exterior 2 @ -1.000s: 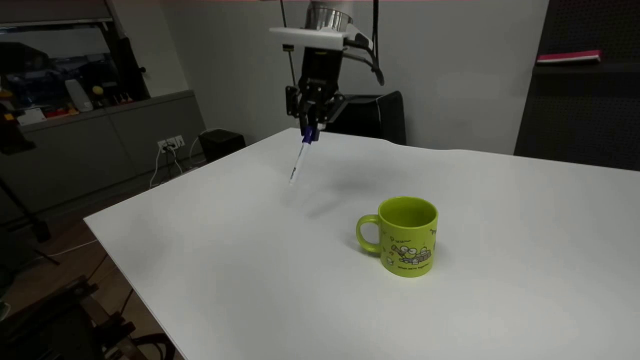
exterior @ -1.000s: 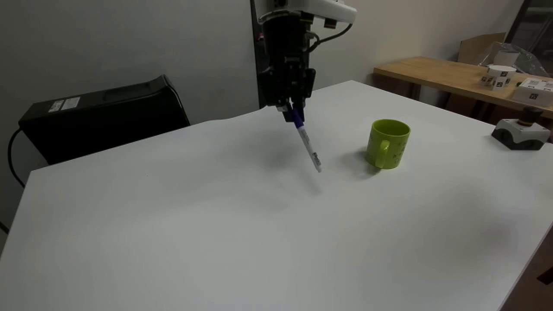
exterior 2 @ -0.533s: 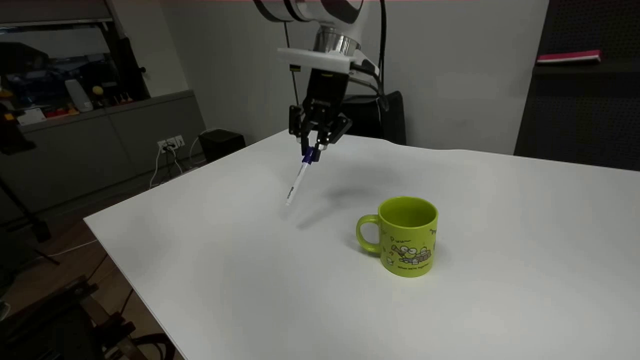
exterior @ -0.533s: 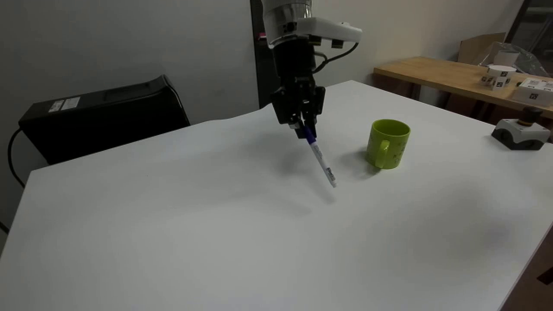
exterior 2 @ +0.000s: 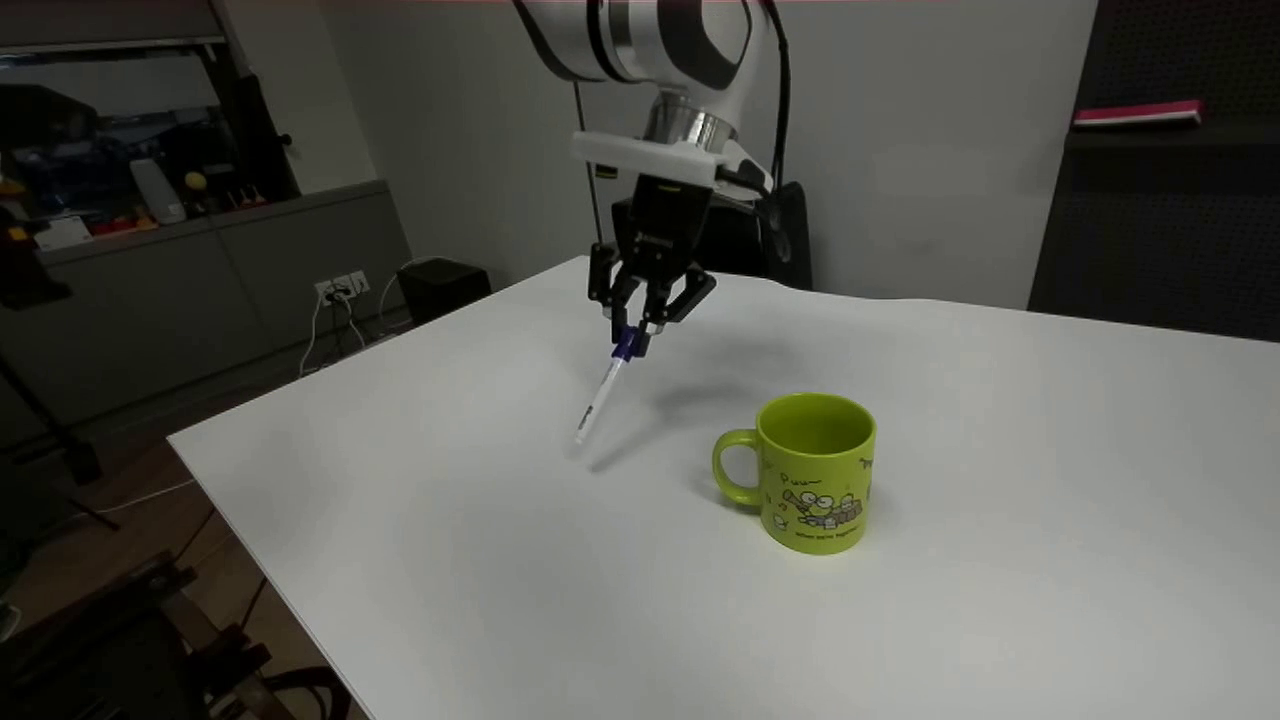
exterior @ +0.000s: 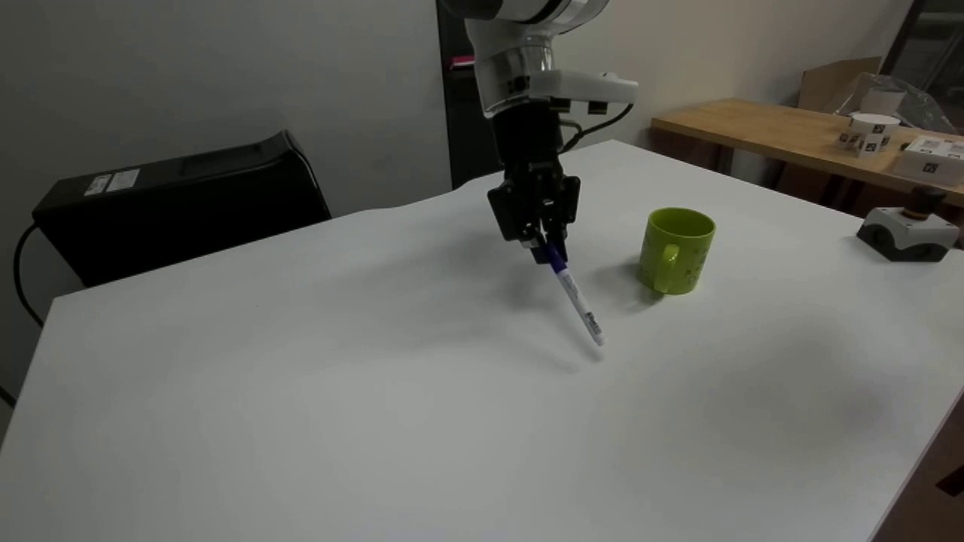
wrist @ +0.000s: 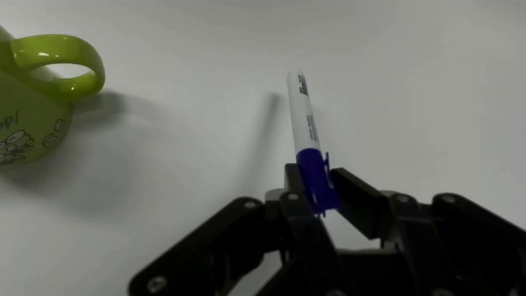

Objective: Remove the marker from the cup and place it on the table

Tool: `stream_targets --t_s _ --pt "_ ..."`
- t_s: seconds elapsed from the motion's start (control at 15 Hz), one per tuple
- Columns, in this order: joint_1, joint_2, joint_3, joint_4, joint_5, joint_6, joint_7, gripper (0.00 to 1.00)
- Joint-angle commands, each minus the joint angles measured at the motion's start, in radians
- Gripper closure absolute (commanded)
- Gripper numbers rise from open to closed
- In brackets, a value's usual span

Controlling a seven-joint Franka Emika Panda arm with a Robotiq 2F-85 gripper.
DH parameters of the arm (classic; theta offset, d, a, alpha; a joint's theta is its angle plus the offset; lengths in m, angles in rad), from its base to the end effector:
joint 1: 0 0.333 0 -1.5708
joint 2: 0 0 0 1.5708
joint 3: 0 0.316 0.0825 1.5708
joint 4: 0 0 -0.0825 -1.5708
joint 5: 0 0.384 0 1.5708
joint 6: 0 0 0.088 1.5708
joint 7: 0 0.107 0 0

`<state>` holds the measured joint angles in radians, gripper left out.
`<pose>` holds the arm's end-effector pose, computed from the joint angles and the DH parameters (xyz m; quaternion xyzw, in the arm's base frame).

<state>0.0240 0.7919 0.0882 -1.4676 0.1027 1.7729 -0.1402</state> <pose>0.6561 0.0751 0.1827 -0.9630 -0.0948 0.2381 0.0832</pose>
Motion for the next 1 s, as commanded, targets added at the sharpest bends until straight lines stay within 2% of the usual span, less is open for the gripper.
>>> stream_targets --t_s 0.0,0.47,0.93 --pt "0.008 0.028 -0.012 0.054 -0.004 -0.021 0.036 0.49" --pt "0.007 -0.004 -0.031 0.040 -0.025 0.000 0.037 0.02" --pt "0.011 -0.184 -0.044 -0.088 -0.091 0.130 0.021 0.00"
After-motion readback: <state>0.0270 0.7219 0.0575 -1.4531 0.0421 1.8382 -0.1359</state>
